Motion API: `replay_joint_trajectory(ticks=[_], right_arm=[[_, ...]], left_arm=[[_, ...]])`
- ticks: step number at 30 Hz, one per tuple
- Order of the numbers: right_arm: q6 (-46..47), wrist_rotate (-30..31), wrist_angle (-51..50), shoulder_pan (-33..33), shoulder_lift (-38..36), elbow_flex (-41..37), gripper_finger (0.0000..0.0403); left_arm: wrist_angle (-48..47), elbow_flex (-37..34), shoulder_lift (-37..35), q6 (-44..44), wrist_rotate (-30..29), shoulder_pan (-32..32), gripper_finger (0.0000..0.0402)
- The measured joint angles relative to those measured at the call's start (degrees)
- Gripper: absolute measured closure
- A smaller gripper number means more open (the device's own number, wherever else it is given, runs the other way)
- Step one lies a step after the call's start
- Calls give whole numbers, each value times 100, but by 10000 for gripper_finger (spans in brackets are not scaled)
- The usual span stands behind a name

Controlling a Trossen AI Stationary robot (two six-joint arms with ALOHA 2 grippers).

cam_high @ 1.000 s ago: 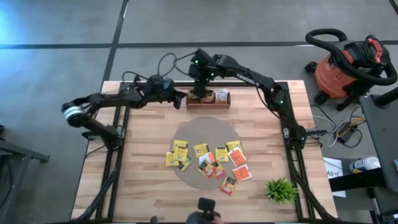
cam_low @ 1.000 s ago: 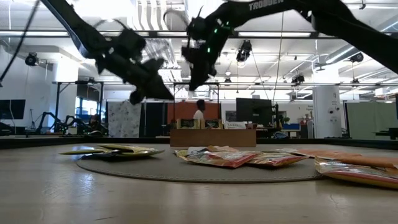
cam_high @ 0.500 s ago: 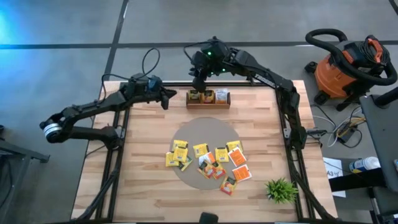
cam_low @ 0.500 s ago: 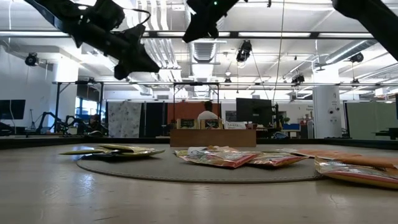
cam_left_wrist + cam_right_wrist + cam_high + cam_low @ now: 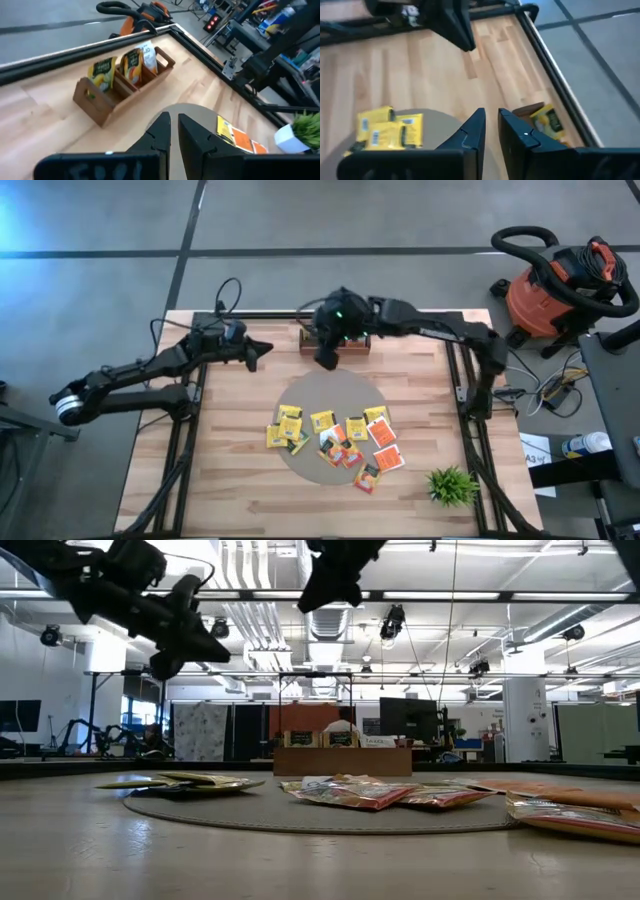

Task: Pick & Place Tea
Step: Put the top left white tea bag into the right compartment of the wooden organizer

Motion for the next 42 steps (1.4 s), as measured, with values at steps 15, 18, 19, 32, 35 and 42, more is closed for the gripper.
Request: replay_joint_trajectory(ticks=[15,18,19,32,35,42], right_arm=[[1507,477,1686,183,-2610,-3950,365],[1951,464,1708,284,-2923,-4419,365],[2112,460,1717,335,-3019,-4564,365],[2958,441,2037,1297,-3578,-5758,365],[3263,439,2177,1387,-3538,-5886,365],[3757,192,2302,1487,-3578,-5898,365]], left_arm=[[9,-484,-634,-1194,-25,-445,371],[2,-478,-614,-1573,-198,-680,371],[1,-478,-612,-1704,-245,-765,371],[-712,-506,-407,-3381,-1340,-2767,371],[-708,-506,-297,-3670,-2033,-3371,371],[-573,-506,-86,-4295,-2920,-4203,371]])
